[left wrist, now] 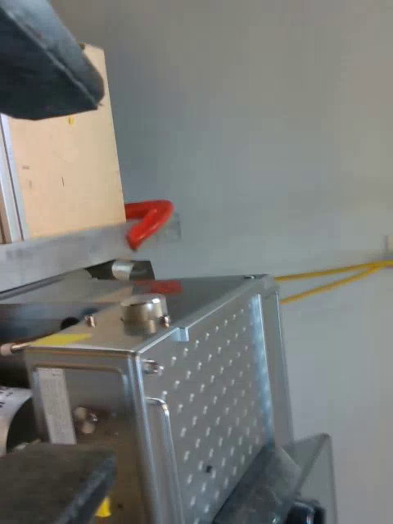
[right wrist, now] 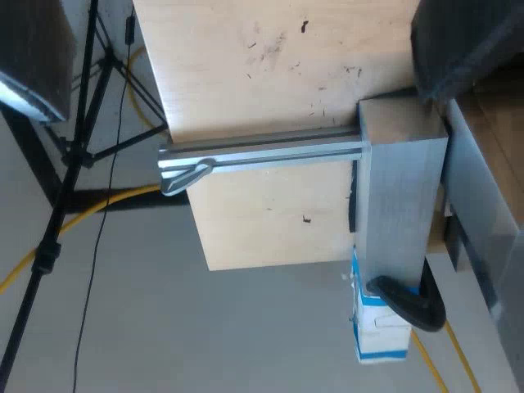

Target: Place mug into machine

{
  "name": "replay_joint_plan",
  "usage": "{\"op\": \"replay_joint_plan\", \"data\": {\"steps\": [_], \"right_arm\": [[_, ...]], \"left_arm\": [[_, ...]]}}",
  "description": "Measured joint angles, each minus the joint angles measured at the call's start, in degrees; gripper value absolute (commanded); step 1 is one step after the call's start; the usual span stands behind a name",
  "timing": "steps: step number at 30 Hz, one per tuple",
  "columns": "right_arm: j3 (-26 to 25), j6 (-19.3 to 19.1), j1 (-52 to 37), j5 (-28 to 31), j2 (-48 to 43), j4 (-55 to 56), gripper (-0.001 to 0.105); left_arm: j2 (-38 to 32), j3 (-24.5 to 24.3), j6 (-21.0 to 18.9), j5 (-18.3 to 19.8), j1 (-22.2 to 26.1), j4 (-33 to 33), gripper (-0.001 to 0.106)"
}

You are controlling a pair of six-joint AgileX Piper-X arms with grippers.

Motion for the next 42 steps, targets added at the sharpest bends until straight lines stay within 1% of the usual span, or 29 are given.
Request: {"op": "replay_joint_plan", "data": {"steps": [1, 3, 5, 9, 12, 15, 17, 19, 21, 23, 25, 27, 29, 31, 32, 33, 34, 35, 36, 38, 39, 40, 41, 42], "right_arm": [[0.00, 0.00, 0.00, 0.00, -0.30, 0.00, 0.085], [0.00, -0.14, 0.00, -0.16, -5.03, 2.49, 0.085], [0.00, -0.14, 0.00, -0.15, -7.65, 3.86, 0.085], [0.00, -0.14, 0.00, -0.15, -14.28, 7.10, 0.085], [-0.12, -0.14, 0.00, -0.15, -18.96, 8.81, 0.085], [-0.25, -0.14, 0.00, -0.15, -22.10, 10.05, 0.085], [-0.24, -0.14, 0.00, -0.15, -22.67, 10.33, 0.085], [-1.59, -0.53, 0.20, -0.76, -22.46, 13.09, 0.085], [-2.03, -1.65, 0.45, -3.88, -22.60, 12.46, 0.085], [-1.89, -1.88, 0.66, -5.13, -22.59, 11.88, 0.085], [-1.02, -1.84, 0.64, -5.54, -22.59, 11.36, 0.085], [0.20, -1.84, 0.64, -5.78, -22.59, 11.13, 0.085], [2.96, -1.18, 0.64, -5.90, -22.59, 10.10, 0.085], [5.40, -0.11, 0.64, -5.90, -22.59, 8.33, 0.085], [8.03, 0.60, 0.64, -5.90, -22.47, 7.12, 0.085], [9.20, 1.27, 0.64, -5.90, -22.40, 6.14, 0.085], [10.72, 1.71, 0.64, -5.90, -22.42, 5.33, 0.085], [13.43, 2.44, 0.64, -5.90, -22.31, 3.47, 0.085], [14.09, 2.55, 0.64, -5.90, -22.35, 3.15, 0.085], [18.92, 2.64, 0.64, -5.90, -22.35, 0.91, 0.085], [19.65, 2.64, 0.64, -5.90, -22.35, 0.75, 0.085], [21.68, 2.64, 0.64, -6.02, -22.24, 0.56, 0.085], [23.49, 2.64, 0.64, -5.98, -22.27, 0.57, 0.085], [24.09, 2.74, 0.64, -5.98, -22.27, 0.57, 0.085]], "left_arm": [[-0.90, 0.00, 0.11, 0.00, 0.00, 0.60, 0.081], [-4.65, -0.13, 0.52, 0.00, 0.00, 3.45, 0.081], [-7.19, -0.13, 0.48, -0.11, 0.00, 5.73, 0.081], [-13.49, -0.13, 0.57, -1.94, 0.00, 11.04, 0.081], [-17.03, -0.41, 0.72, -2.47, 0.00, 13.85, 0.081], [-17.51, -0.47, 0.85, -2.60, 0.00, 15.56, 0.081], [-17.49, -0.47, 1.05, -2.60, 0.00, 16.34, 0.081], [-17.49, -0.47, 2.52, -2.60, 0.00, 17.19, 0.081], [-17.32, -1.15, 5.58, -2.92, 0.13, 19.67, 0.081], [-17.47, -1.12, 6.68, -3.27, 0.12, 20.25, 0.081], [-17.47, -0.86, 6.94, -3.48, 0.12, 20.69, 0.081], [-17.47, -0.53, 7.02, -3.50, 0.12, 20.72, 0.081], [-17.47, -0.24, 7.27, -3.50, 0.12, 20.72, 0.081], [-17.62, 1.94, 6.02, -3.50, 0.12, 18.59, 0.081], [-17.75, 3.93, 4.02, -3.63, 0.12, 16.56, 0.081], [-17.73, 5.82, 2.73, -3.63, 0.12, 15.82, 0.081], [-17.51, 6.46, 2.30, -3.63, 0.12, 15.66, 0.081], [-17.15, 8.34, 0.91, -3.63, 0.12, 15.24, 0.081], [-17.12, 8.84, 0.66, -3.63, 0.12, 14.99, 0.081], [-17.45, 12.05, 0.12, -3.63, 0.12, 12.31, 0.081], [-17.43, 13.05, 0.04, -3.63, 0.12, 11.99, 0.081], [-17.43, 13.69, 0.01, -3.63, 0.12, 11.86, 0.081], [-17.18, 15.33, 0.02, -3.63, 0.12, 11.92, 0.081], [-17.18, 16.84, 0.02, -3.63, 0.12, 11.88, 0.081]]}}
